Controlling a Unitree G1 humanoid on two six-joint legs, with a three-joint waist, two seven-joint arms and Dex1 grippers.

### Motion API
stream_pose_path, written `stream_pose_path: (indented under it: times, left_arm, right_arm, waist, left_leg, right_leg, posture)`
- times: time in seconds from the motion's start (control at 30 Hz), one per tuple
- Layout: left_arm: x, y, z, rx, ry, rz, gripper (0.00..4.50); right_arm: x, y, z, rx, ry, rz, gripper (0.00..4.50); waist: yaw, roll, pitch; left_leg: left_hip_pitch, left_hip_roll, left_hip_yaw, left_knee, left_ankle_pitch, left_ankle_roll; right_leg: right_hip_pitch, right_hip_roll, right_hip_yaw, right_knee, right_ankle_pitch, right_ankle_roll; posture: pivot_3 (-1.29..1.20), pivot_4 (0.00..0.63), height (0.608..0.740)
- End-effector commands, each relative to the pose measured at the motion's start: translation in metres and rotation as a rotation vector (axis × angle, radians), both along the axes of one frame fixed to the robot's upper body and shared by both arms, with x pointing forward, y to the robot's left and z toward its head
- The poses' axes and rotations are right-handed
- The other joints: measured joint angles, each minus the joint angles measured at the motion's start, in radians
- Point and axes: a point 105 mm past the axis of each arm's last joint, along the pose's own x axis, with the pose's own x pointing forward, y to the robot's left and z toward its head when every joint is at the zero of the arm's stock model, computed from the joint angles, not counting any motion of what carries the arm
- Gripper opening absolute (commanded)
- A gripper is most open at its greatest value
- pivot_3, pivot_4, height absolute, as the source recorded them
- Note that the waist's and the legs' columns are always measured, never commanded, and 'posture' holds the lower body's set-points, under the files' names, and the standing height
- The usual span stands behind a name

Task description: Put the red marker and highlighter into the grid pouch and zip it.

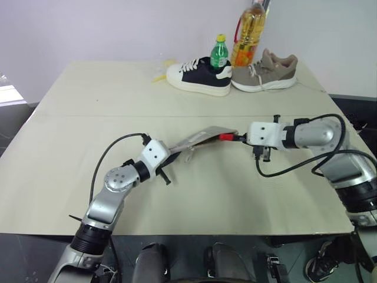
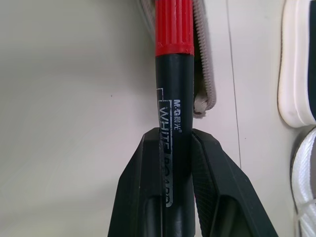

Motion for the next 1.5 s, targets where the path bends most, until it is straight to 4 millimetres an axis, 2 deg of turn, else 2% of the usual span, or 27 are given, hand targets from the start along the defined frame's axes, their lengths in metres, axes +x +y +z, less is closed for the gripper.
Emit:
stream_pose_path:
  times: [0.03,0.2,0.37,0.5,0.77,0.9,0.97,1.0,1.17,1.27,1.37,1.5]
  left_arm:
    - [-0.005,-0.008,0.014,-0.001,-0.058,-0.041,0.0]
    - [-0.009,-0.018,0.014,0.033,-0.063,-0.085,0.0]
    - [-0.006,-0.03,0.018,0.062,-0.064,-0.096,0.0]
    - [-0.006,-0.039,0.021,0.052,-0.057,-0.098,0.0]
    - [-0.006,-0.04,0.021,0.04,-0.053,-0.089,0.0]
    - [-0.003,-0.035,0.02,0.031,-0.042,-0.063,0.0]
    - [0.0,-0.032,0.019,0.013,-0.029,-0.042,0.0]
    - [0.001,-0.03,0.019,0.001,-0.022,-0.032,0.0]
    - [0.016,-0.022,0.027,-0.14,0.025,0.072,0.0]
    - [0.025,-0.02,0.036,-0.27,0.073,0.115,0.0]
    - [0.029,-0.022,0.049,-0.356,0.086,0.113,0.0]
    - [0.031,-0.021,0.055,-0.388,0.087,0.118,0.0]
  right_arm:
    - [0.006,0.001,0.019,-0.042,-0.095,0.0,0.24]
    - [0.01,0.002,0.021,-0.173,-0.158,0.011,0.24]
    - [0.009,0.023,0.027,-0.259,-0.248,0.083,0.24]
    - [0.005,0.041,0.028,-0.273,-0.274,0.14,0.24]
    - [-0.001,0.057,0.026,-0.265,-0.277,0.214,0.24]
    - [0.001,0.059,0.036,-0.226,-0.309,0.228,2.21]
    - [0.0,0.06,0.045,-0.174,-0.321,0.237,3.16]
    - [-0.001,0.06,0.05,-0.142,-0.324,0.239,3.16]
    - [-0.02,0.066,0.112,0.404,-0.196,0.222,3.16]
    - [-0.034,0.064,0.125,0.626,-0.038,0.23,3.16]
    - [-0.036,0.064,0.097,0.696,0.11,0.153,3.16]
    - [-0.026,0.084,0.067,0.856,0.252,0.004,3.16]
  waist:
    - [0.0,0.0,0.0]
    - [0.0,0.0,0.0]
    - [0.0,0.0,0.0]
    - [-0.001,0.0,0.0]
    - [0.0,0.0,0.0]
    - [0.0,0.0,0.0]
    - [0.0,0.0,0.0]
    - [0.0,0.0,0.0]
    - [0.0,0.0,0.0]
    - [0.003,-0.001,0.0]
    - [0.003,-0.004,-0.002]
    - [-0.007,-0.002,-0.001]
  left_leg:
    - [0.0,0.0,0.0,0.0,0.0,0.0]
    - [0.0,0.0,0.0,0.0,0.0,0.0]
    - [-0.001,0.0,0.0,0.0,0.0,0.0]
    - [-0.002,0.0,0.0,0.0,0.0,0.0]
    - [-0.003,0.0,0.0,0.001,0.003,-0.005]
    - [-0.003,0.0,0.0,0.001,0.003,-0.005]
    - [-0.003,0.0,0.0,0.001,0.003,-0.005]
    - [-0.003,0.0,0.0,0.001,0.003,-0.005]
    - [-0.003,0.0,-0.001,0.001,0.003,-0.004]
    - [-0.003,0.0,-0.001,0.001,0.0,0.0]
    - [-0.003,0.0,-0.003,0.002,0.0,0.001]
    - [-0.003,0.0,-0.003,0.001,0.0,0.001]
  right_leg:
    - [0.0,0.0,0.0,0.0,0.0,0.0]
    - [0.0,0.0,0.0,0.0,0.0,0.0]
    - [-0.001,0.0,0.0,0.0,0.0,0.0]
    - [-0.002,0.0,0.0,0.0,0.0,0.0]
    - [-0.003,0.001,0.0,0.0,0.0,0.0]
    - [-0.003,0.001,0.0,0.0,0.0,0.0]
    - [-0.003,0.001,0.0,0.0,0.0,0.0]
    - [-0.003,0.001,0.0,0.0,0.0,0.0]
    - [-0.002,0.001,0.0,0.001,0.0,0.0]
    - [-0.001,0.001,-0.001,0.001,0.0,0.0]
    - [0.0,0.0,-0.001,0.0,0.0,0.0]
    - [-0.001,0.0,-0.002,0.001,0.0,0.0]
  posture:
    - [0.0,0.15,0.705]
    - [0.0,0.15,0.705]
    - [0.0,0.15,0.705]
    - [0.0,0.15,0.705]
    - [0.0,0.15,0.705]
    - [0.0,0.15,0.705]
    - [0.0,0.15,0.705]
    - [0.0,0.15,0.705]
    - [0.0,0.15,0.705]
    - [0.0,0.15,0.705]
    - [0.0,0.15,0.705]
    - [0.0,0.15,0.705]
